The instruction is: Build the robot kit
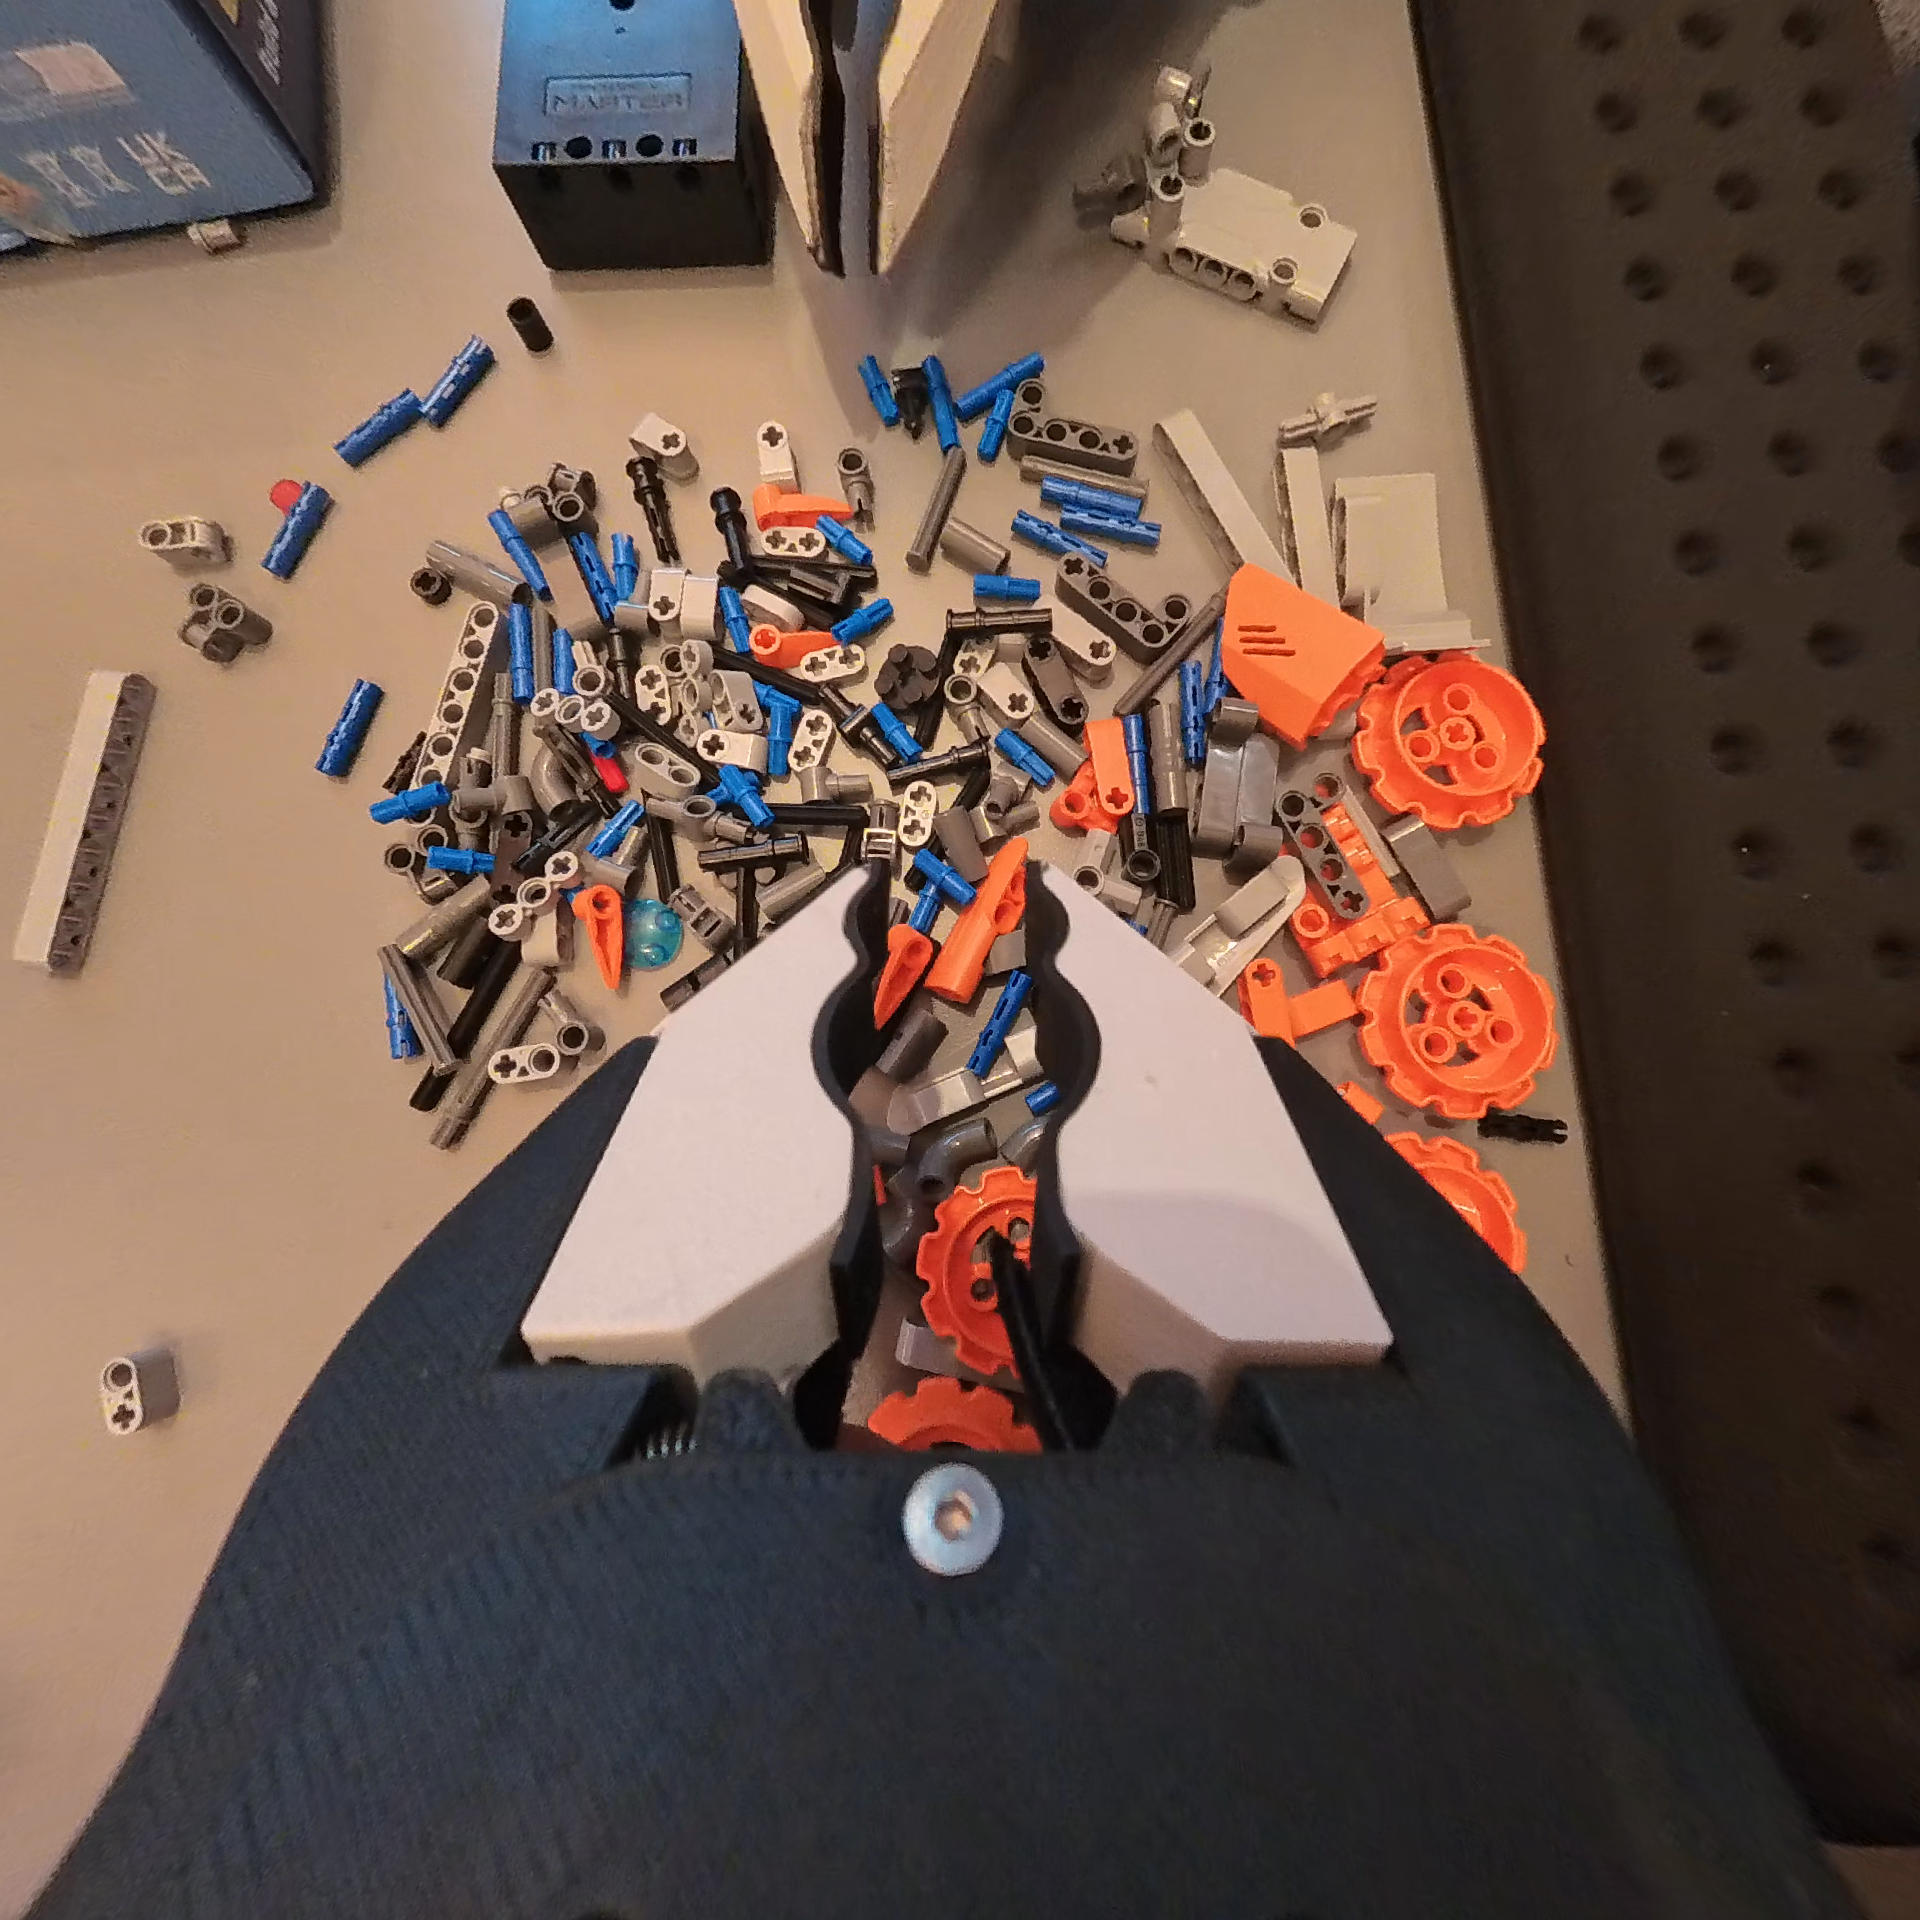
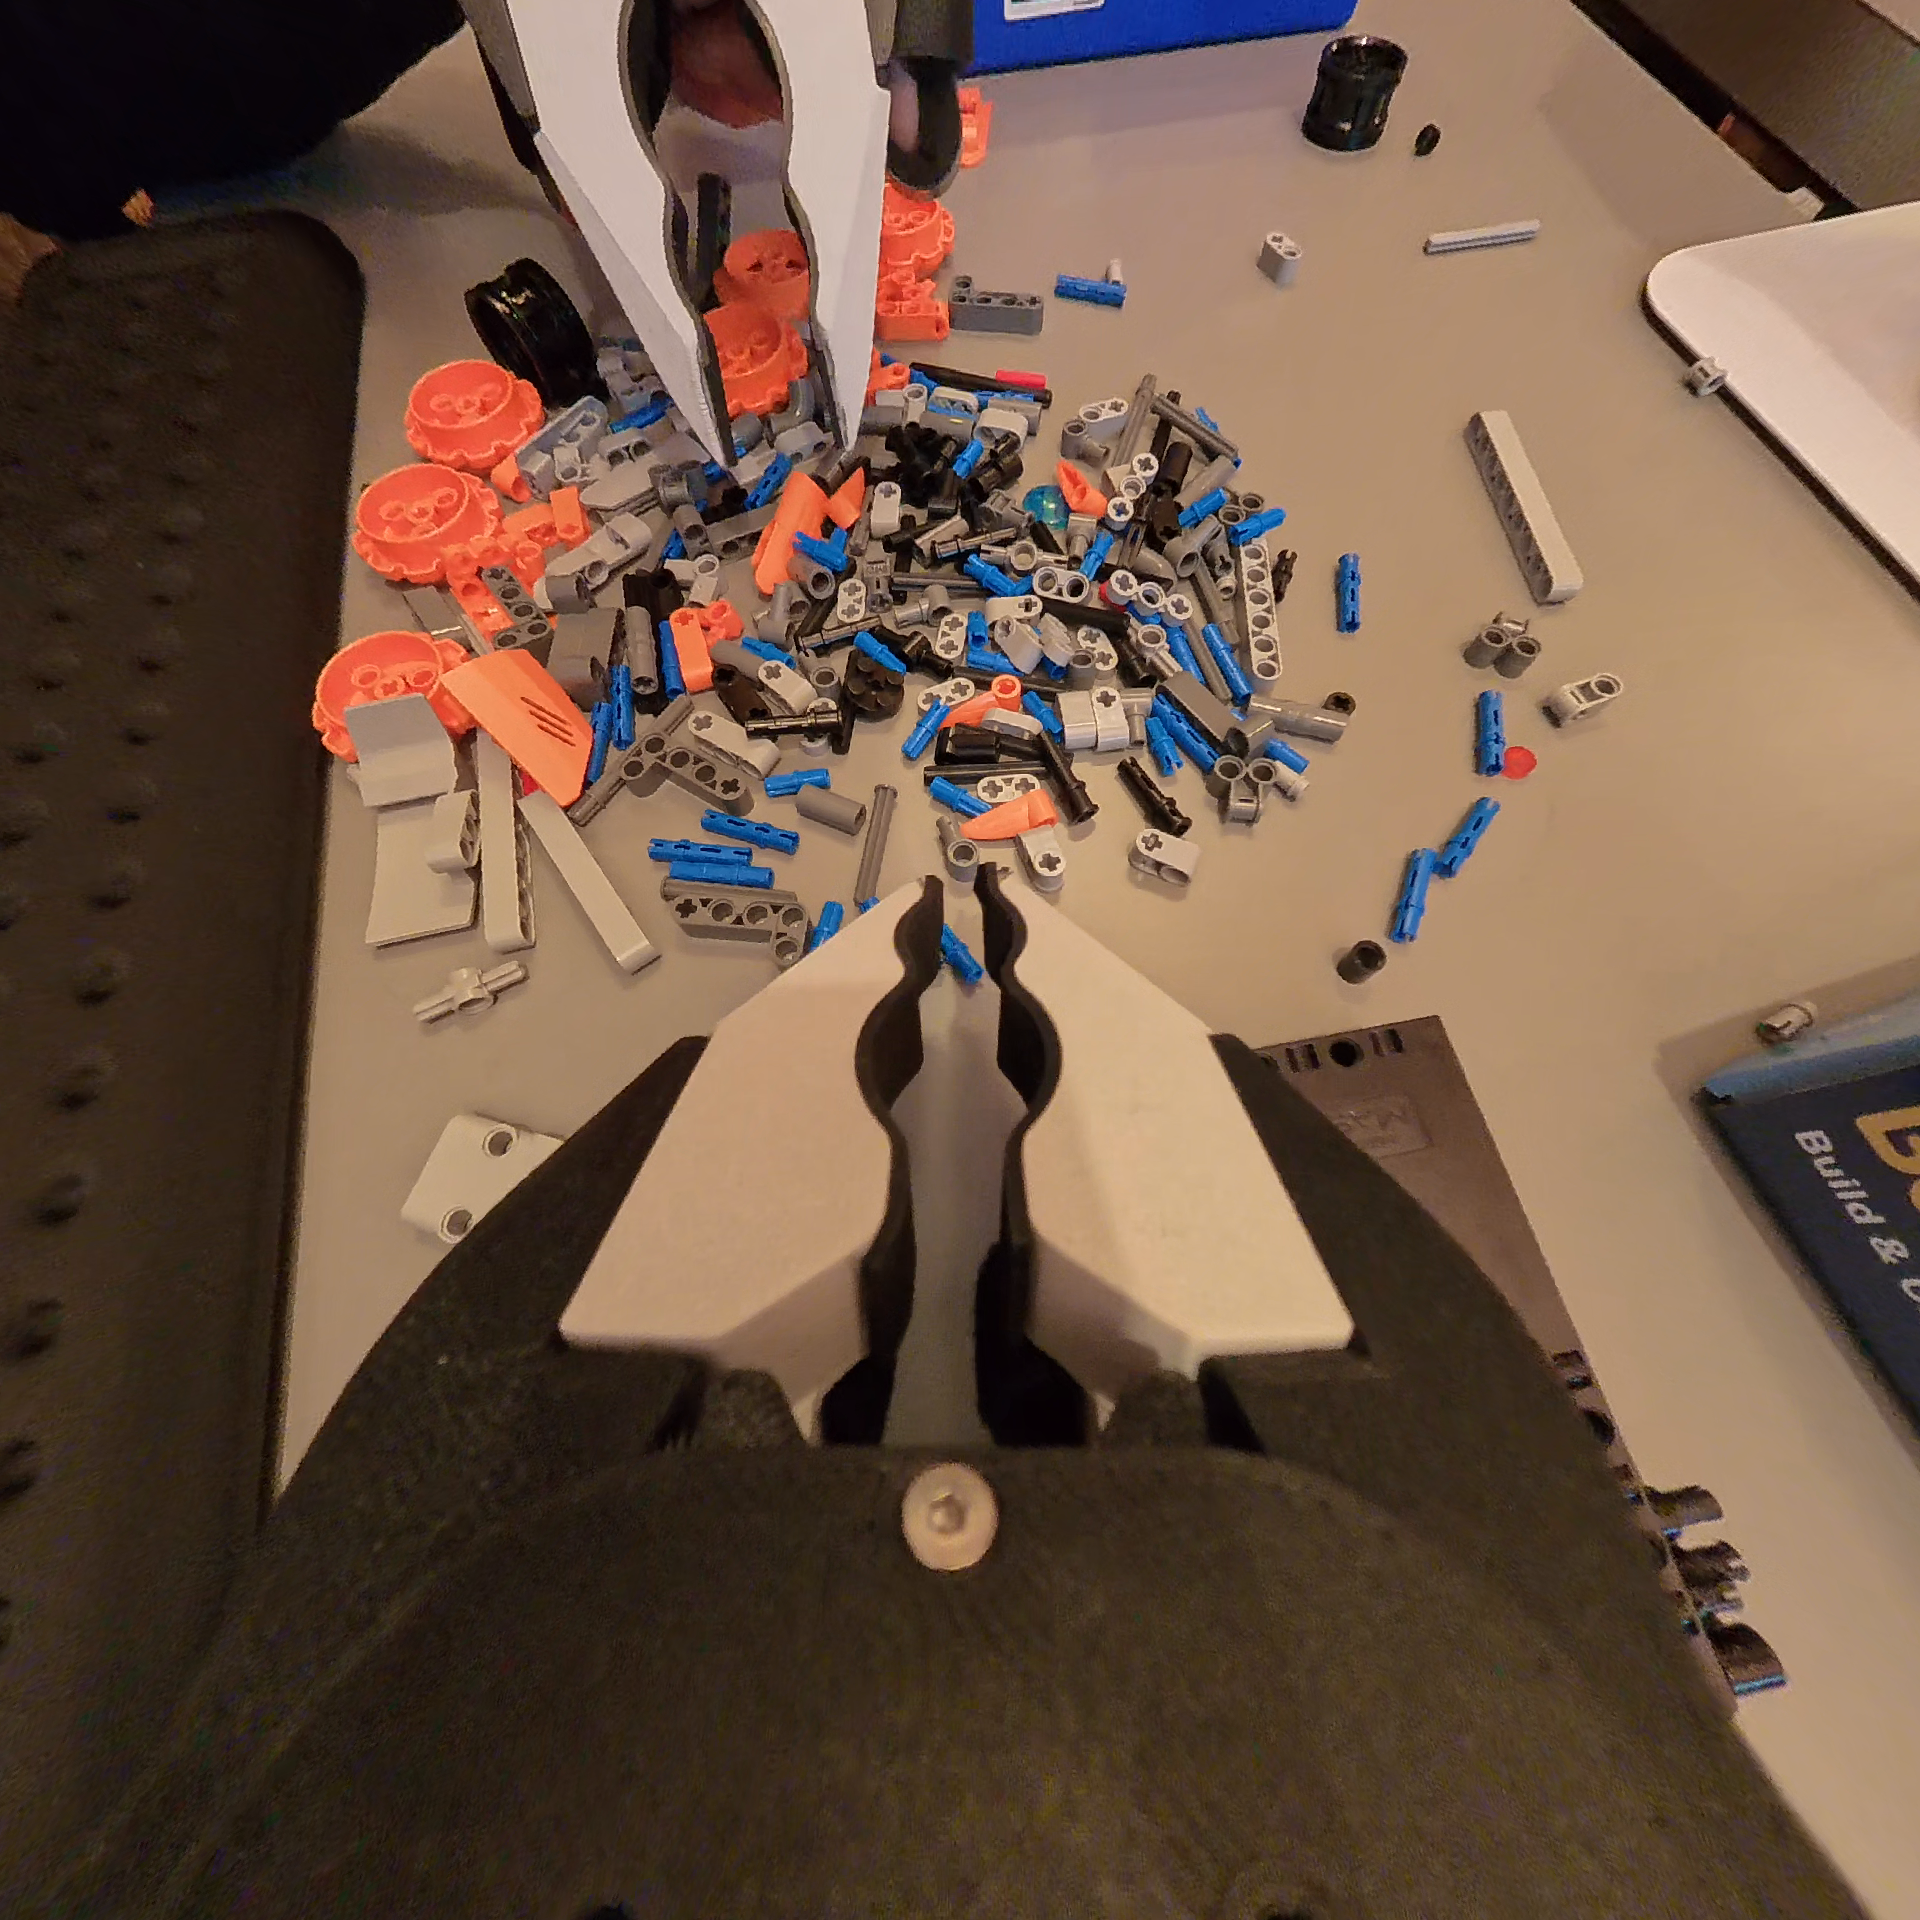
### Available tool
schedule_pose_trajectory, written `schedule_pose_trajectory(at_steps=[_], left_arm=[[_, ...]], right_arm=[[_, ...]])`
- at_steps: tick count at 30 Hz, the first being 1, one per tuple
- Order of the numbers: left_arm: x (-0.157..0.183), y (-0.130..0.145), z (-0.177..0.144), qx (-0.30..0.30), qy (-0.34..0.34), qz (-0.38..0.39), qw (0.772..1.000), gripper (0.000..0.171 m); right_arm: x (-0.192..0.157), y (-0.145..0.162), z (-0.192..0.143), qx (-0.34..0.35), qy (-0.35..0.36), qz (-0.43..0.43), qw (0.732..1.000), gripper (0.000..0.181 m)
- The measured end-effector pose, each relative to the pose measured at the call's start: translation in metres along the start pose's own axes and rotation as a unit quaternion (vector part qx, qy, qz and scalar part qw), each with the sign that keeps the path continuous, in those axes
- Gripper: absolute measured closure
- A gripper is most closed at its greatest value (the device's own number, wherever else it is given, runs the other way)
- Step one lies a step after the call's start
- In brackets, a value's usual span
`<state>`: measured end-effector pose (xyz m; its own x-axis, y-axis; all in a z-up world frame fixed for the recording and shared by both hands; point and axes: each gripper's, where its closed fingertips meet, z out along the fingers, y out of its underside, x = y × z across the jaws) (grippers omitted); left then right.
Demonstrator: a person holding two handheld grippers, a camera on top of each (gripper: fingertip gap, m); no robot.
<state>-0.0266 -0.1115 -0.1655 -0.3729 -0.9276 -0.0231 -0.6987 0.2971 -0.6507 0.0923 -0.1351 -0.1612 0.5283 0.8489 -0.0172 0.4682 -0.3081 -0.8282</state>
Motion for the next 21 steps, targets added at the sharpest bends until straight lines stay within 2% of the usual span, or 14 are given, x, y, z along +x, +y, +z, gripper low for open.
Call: schedule_pose_trajectory(at_steps=[8, 15, 21], left_arm=[[-0.011, 0.006, -0.006, -0.013, -0.027, -0.001, 1.000, 0.149], [-0.047, 0.024, -0.032, -0.015, -0.089, -0.048, 0.995, 0.150], [-0.055, 0.032, -0.040, -0.018, -0.097, -0.088, 0.991, 0.154]], right_arm=[[0.001, -0.001, -0.001, 0.006, 0.002, 0.001, 1.000, 0.175], [0.002, -0.002, -0.002, 0.006, 0.006, -0.001, 1.000, 0.175], [0.002, -0.002, -0.002, 0.004, 0.007, -0.003, 1.000, 0.175]])
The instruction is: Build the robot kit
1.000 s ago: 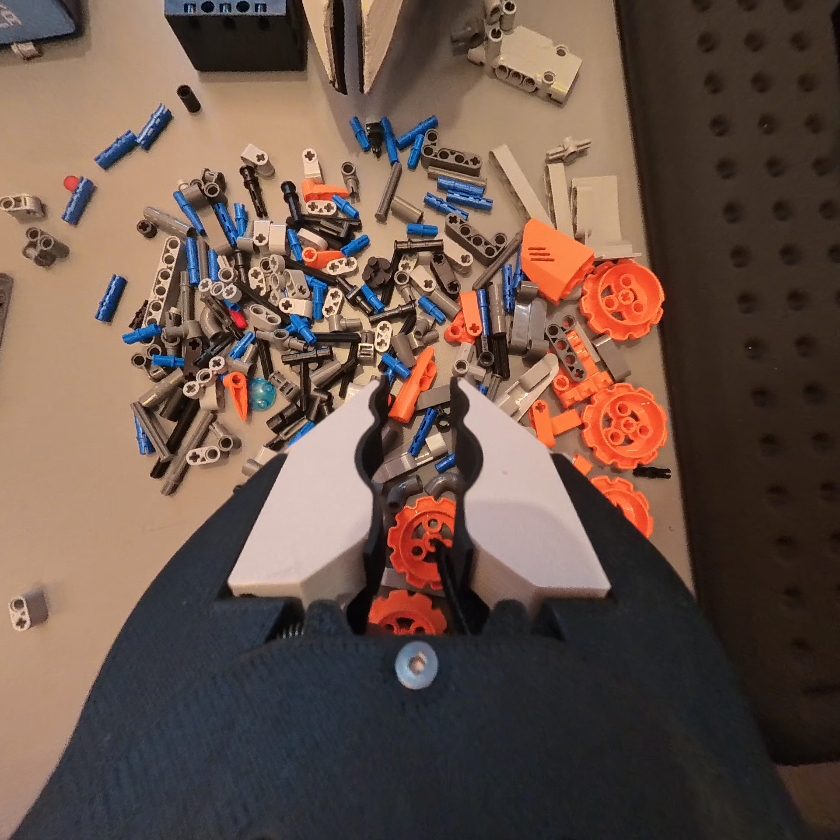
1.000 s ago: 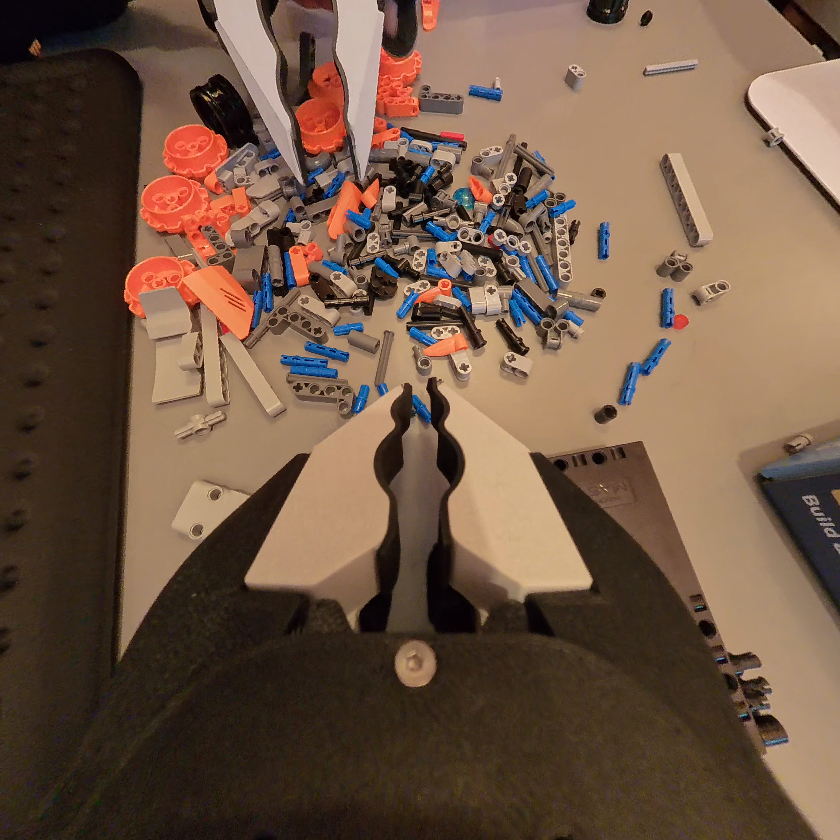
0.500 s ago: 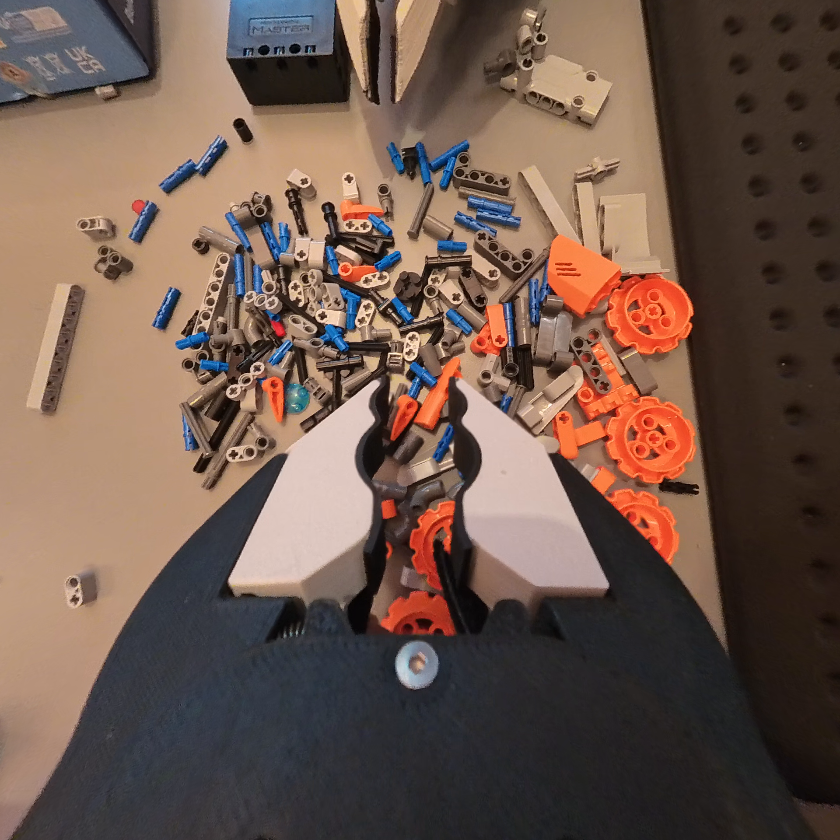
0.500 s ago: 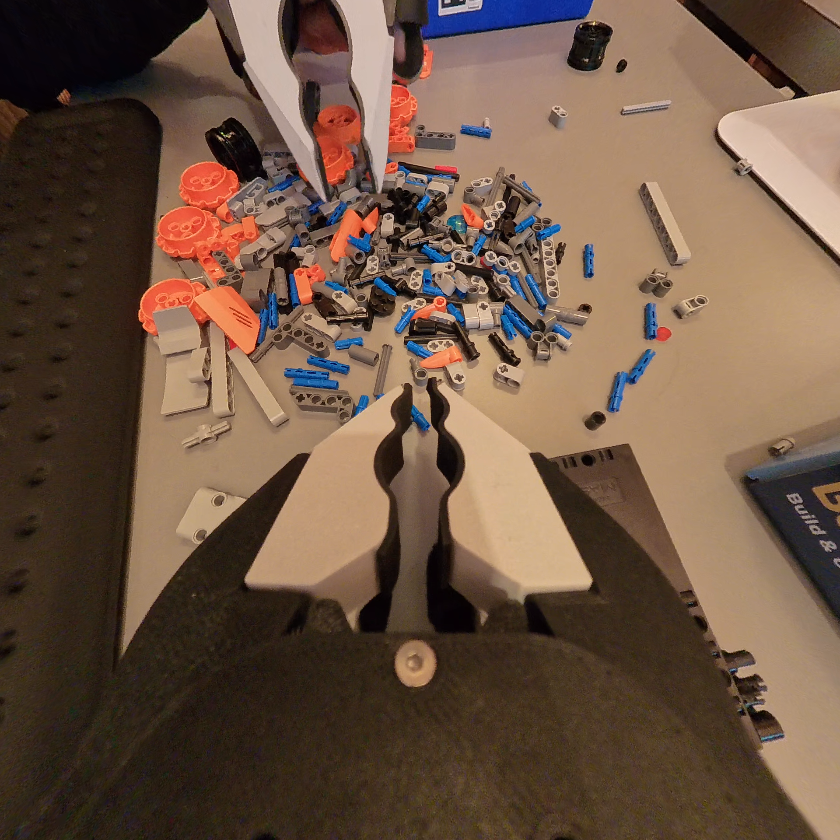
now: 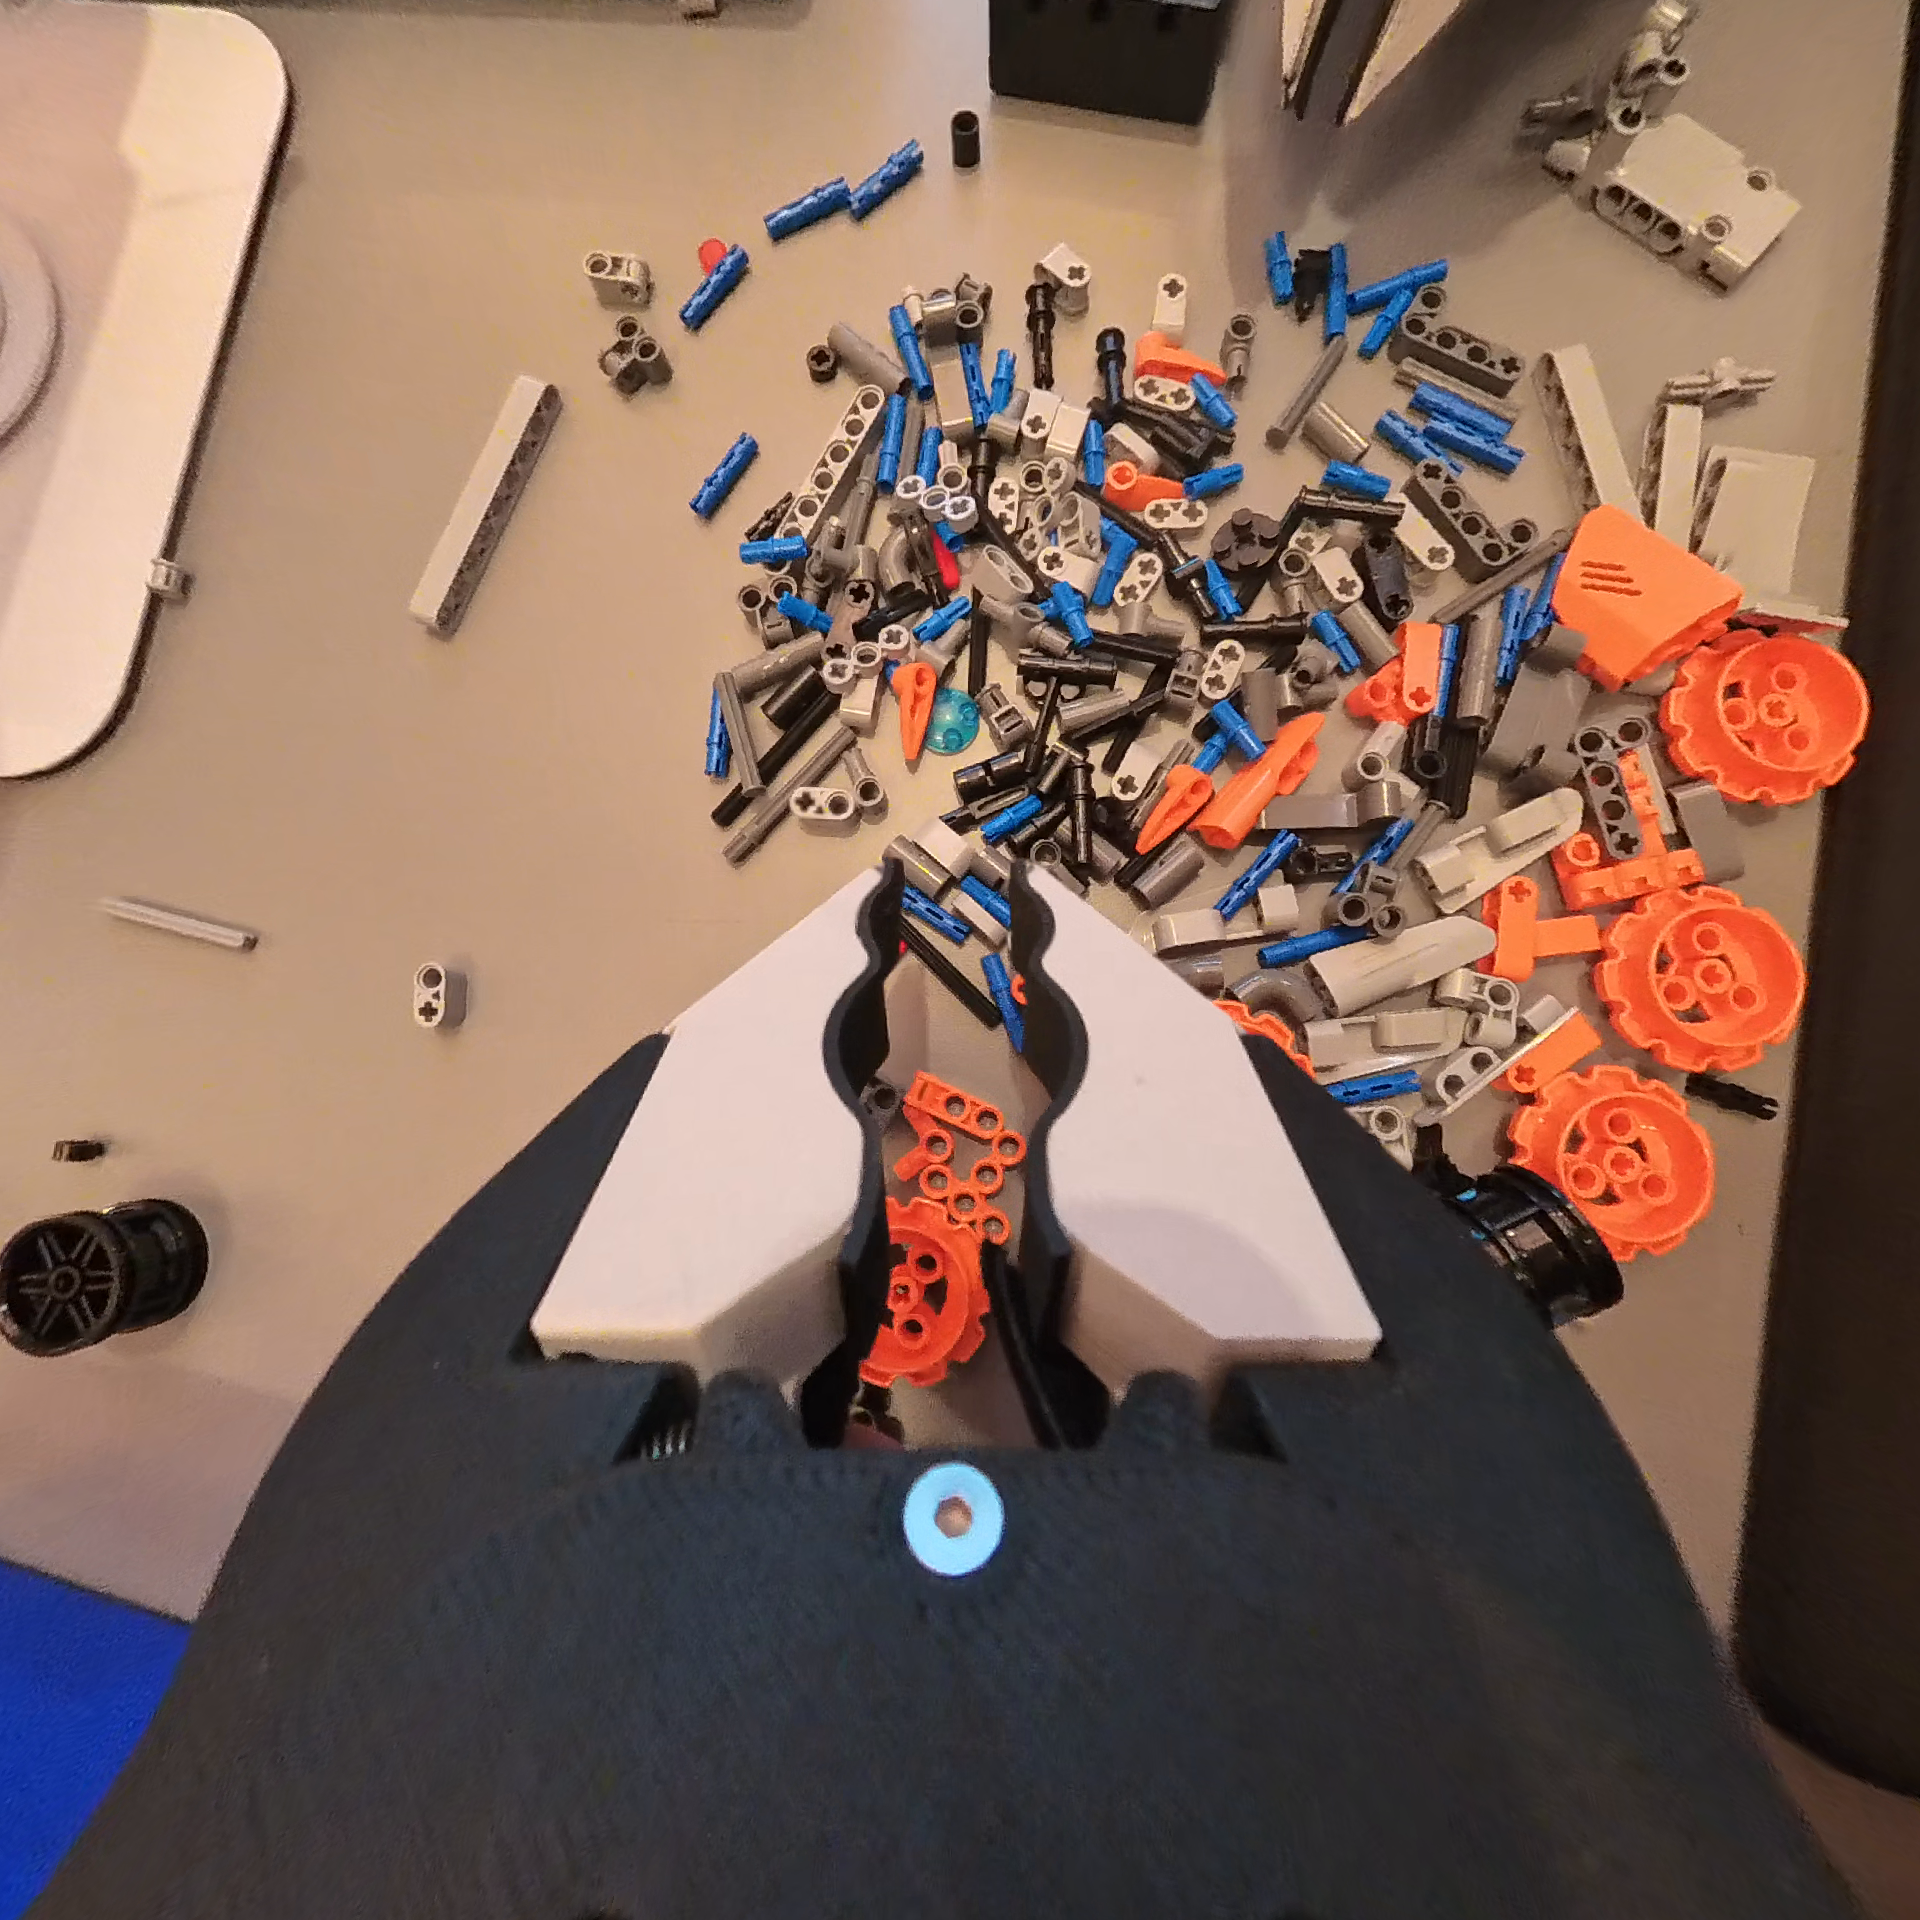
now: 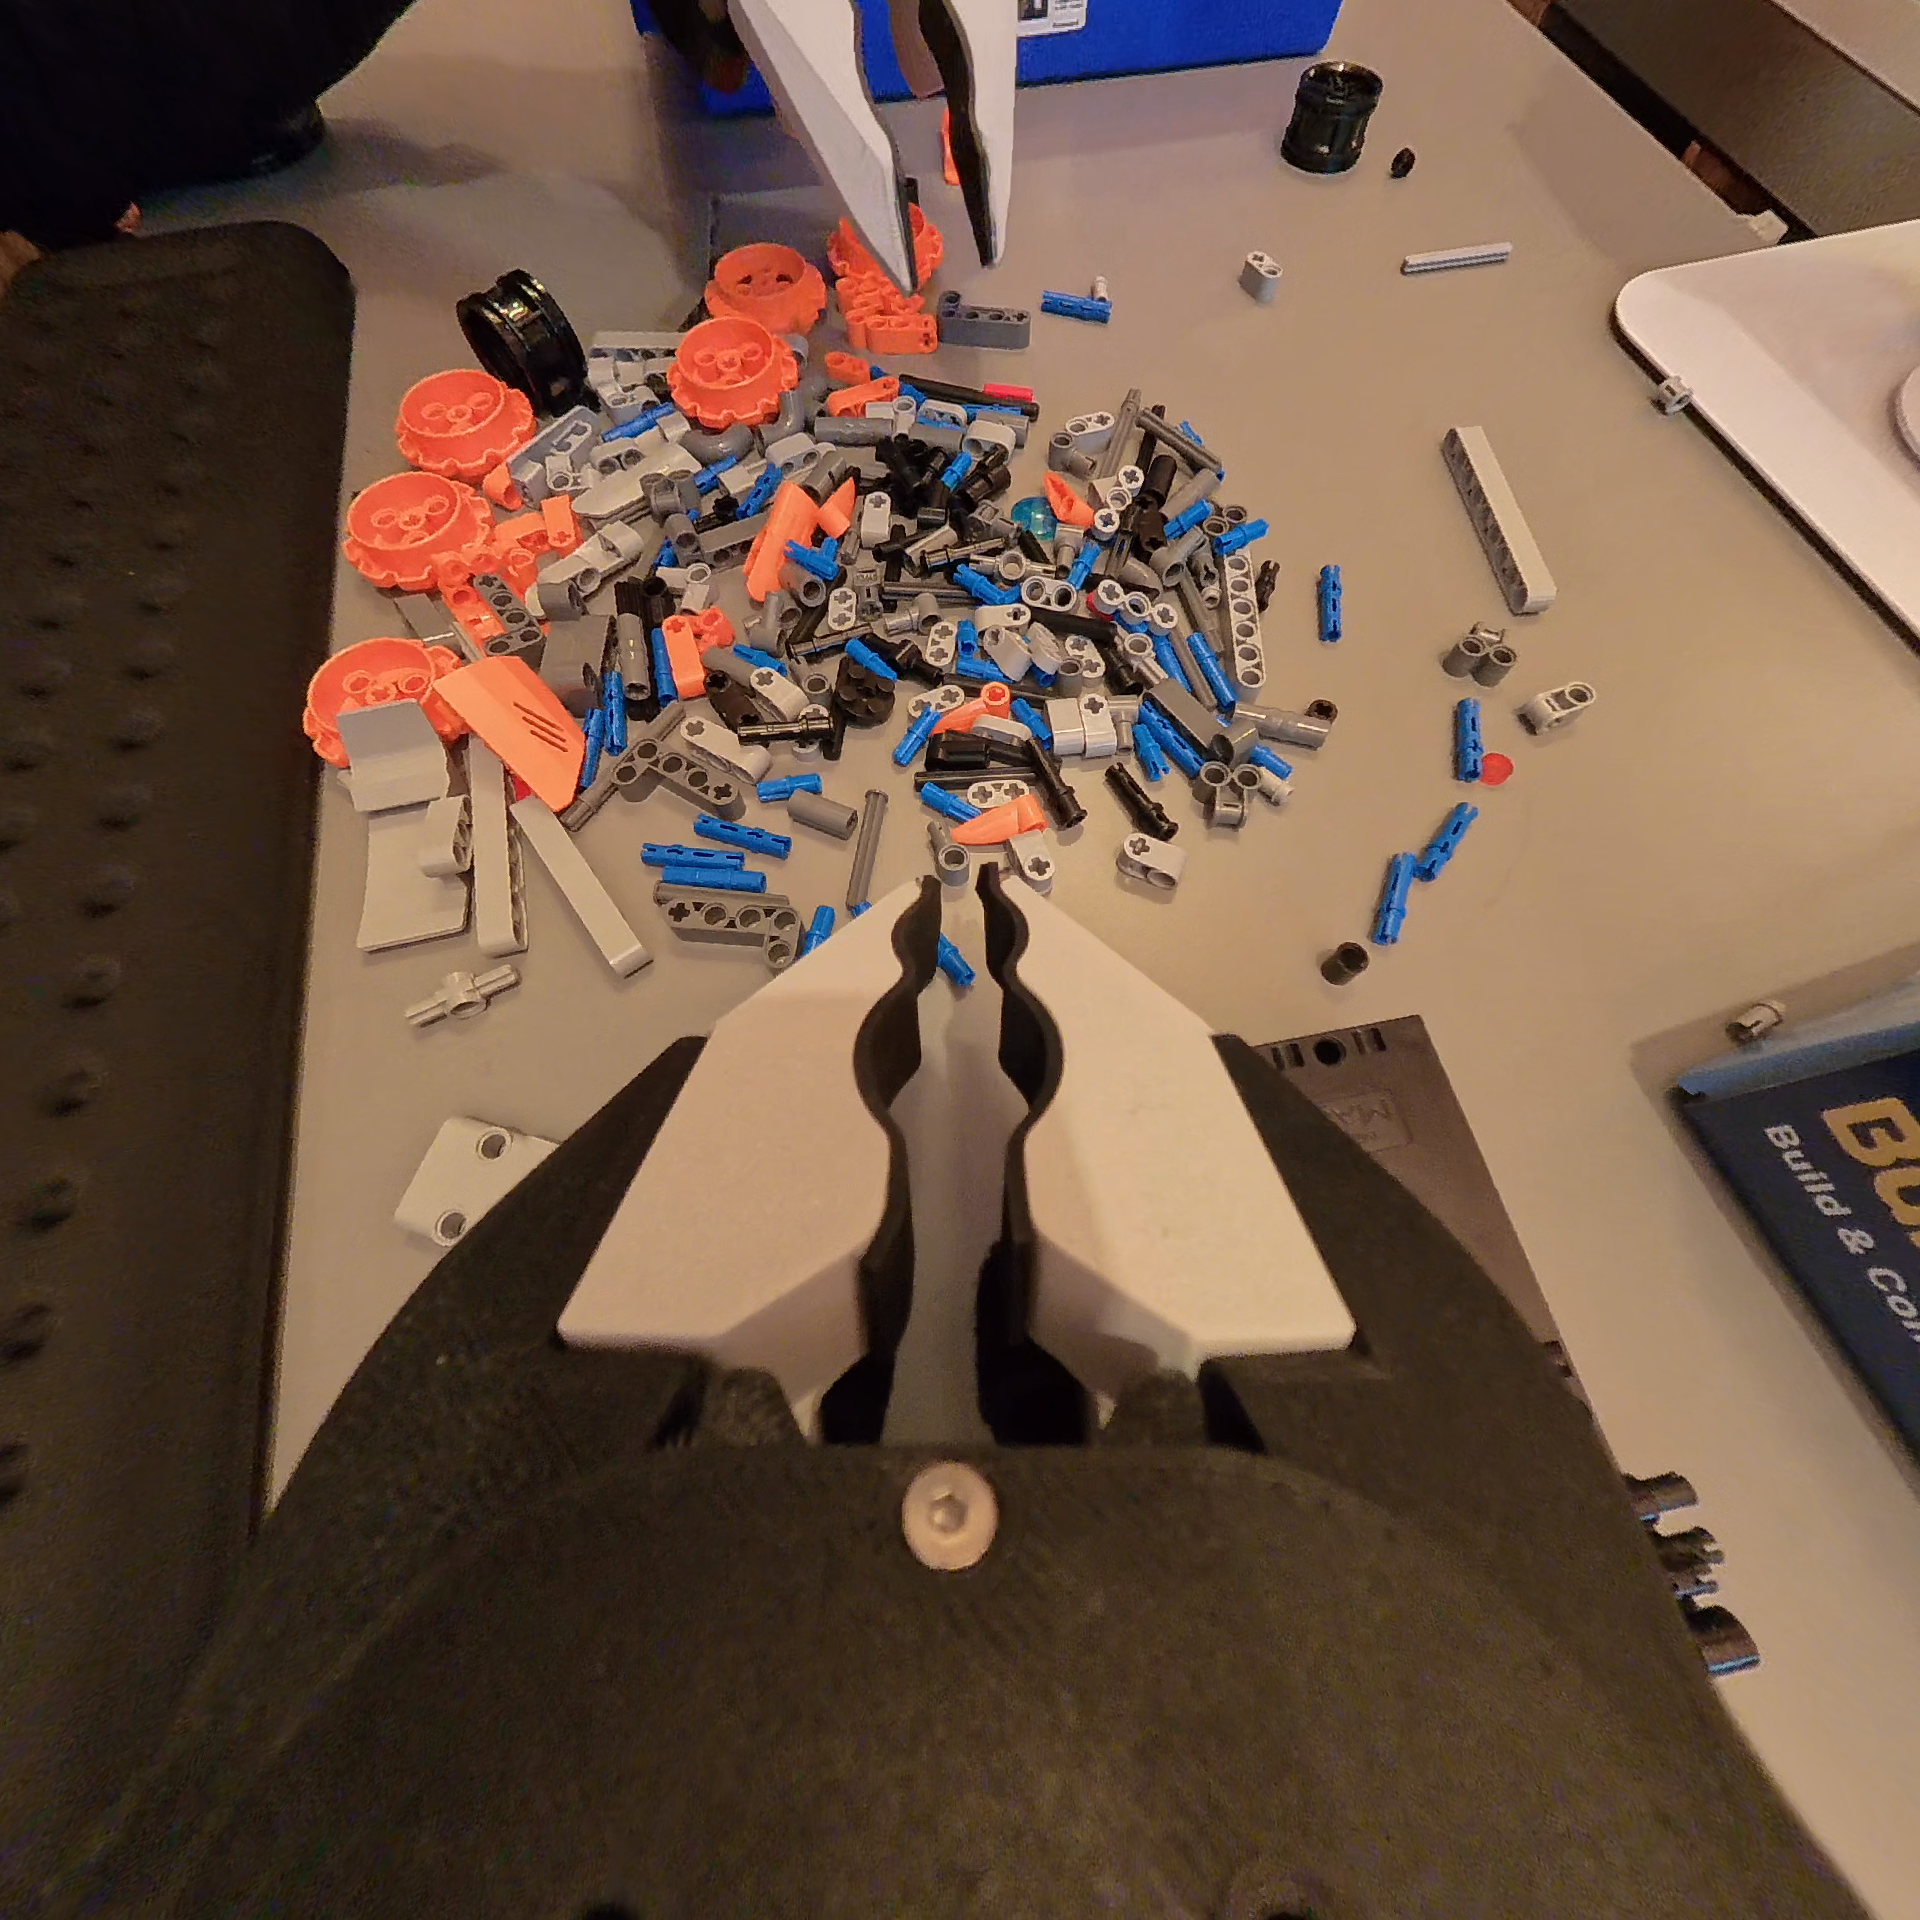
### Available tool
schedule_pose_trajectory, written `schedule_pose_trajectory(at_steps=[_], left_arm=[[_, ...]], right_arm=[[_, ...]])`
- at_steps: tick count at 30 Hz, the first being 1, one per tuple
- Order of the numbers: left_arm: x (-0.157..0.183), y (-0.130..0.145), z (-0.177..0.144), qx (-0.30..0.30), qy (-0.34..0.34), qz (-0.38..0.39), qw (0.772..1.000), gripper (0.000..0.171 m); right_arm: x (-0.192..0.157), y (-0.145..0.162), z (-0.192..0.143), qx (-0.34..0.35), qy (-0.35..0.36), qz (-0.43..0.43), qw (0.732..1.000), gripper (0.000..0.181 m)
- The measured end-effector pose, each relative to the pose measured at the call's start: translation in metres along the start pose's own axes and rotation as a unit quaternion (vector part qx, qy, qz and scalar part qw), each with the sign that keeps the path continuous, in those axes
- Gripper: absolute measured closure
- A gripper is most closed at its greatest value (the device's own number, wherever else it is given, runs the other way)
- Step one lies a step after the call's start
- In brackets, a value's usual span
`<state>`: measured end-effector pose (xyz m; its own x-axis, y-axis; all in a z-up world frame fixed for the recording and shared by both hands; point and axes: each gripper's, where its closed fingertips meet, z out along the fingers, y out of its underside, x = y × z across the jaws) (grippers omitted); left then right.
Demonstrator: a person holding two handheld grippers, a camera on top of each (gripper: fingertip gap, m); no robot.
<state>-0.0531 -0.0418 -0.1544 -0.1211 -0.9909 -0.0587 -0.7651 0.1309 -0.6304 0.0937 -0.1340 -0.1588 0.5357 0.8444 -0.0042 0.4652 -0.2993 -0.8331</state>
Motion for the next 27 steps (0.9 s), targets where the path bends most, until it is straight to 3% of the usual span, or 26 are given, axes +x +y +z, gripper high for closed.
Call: schedule_pose_trajectory(at_steps=[12, 19, 24, 27], left_arm=[[0.018, 0.008, 0.026, -0.046, 0.017, 0.038, 0.998, 0.153], [0.027, 0.009, 0.035, -0.053, 0.033, 0.050, 0.997, 0.167], [0.027, 0.007, 0.029, -0.049, 0.031, 0.061, 0.996, 0.170], [0.041, 0.009, 0.016, -0.054, 0.071, 0.062, 0.994, 0.170]], right_arm=[[-0.003, 0.000, 0.002, -0.006, -0.004, -0.005, 1.000, 0.175], [-0.003, 0.000, 0.002, -0.007, -0.001, -0.008, 1.000, 0.174], [-0.004, 0.000, 0.002, -0.008, -0.004, -0.010, 1.000, 0.174], [-0.005, -0.001, 0.003, -0.008, -0.006, -0.010, 1.000, 0.174]])
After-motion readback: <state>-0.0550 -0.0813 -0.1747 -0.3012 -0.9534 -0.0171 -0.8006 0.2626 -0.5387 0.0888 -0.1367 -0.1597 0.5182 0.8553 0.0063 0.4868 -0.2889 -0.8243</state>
